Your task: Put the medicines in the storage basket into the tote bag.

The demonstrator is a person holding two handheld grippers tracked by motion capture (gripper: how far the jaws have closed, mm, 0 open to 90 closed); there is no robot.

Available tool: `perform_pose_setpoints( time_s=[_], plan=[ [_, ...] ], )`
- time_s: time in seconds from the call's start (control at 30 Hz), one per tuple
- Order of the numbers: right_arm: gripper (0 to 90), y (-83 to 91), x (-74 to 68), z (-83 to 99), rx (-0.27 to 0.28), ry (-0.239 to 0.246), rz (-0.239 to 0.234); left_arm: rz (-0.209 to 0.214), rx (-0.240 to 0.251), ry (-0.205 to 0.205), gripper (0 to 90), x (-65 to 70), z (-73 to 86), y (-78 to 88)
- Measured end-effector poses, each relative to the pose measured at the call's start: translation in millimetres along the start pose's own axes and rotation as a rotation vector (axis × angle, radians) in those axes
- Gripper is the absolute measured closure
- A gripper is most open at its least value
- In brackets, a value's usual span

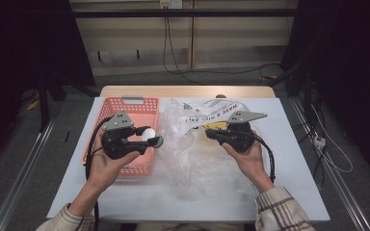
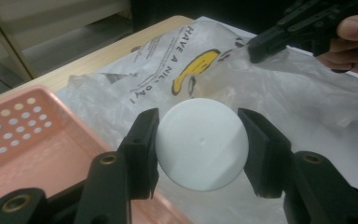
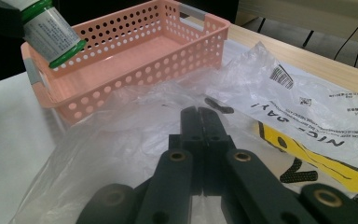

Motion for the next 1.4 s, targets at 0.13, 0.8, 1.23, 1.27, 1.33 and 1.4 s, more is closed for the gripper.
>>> perform_pose_setpoints(
  time_s=[0.13,0.8,1.23,1.27,1.33,1.4],
  plan=[
    [90.0,0.5,0.2,-0.3,0.002,-0.001,0.001,0.009,0.004,-0.010,51.2,6.4,-3.1,0.2],
    [90.0,-0.6,-0.5,-0.2,-0.001,0.004,-0.001,0.090,-0.035,-0.055,51.1,42.6,-5.4,-26.9],
    [90.0,-1.7,-2.0,0.3,-0.006,0.007,-0.008,0.135,-0.069,-0.076,51.2,63.1,-0.7,-44.6],
    [90.0,-1.8,-1.9,0.4,-0.006,0.008,-0.007,0.138,-0.077,-0.081,51.1,65.1,-0.3,-46.6],
    [90.0,-2.0,-1.4,0.4,-0.005,0.009,-0.006,0.147,-0.087,-0.093,51.2,69.3,-0.2,-51.5],
    [90.0,-2.1,-1.6,0.4,-0.006,0.010,-0.006,0.158,-0.091,-0.104,51.2,73.0,-1.9,-55.7]
  ],
)
Point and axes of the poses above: each handheld gripper's, and its own axes: y roughly backward along the jaws, z roughly out of its underside, x roughly to its right, the point moved 4 cm from there along -y, roughly forward along the jaws, and after that the axes turned 3 degrees about x, right-handed, at the moved point
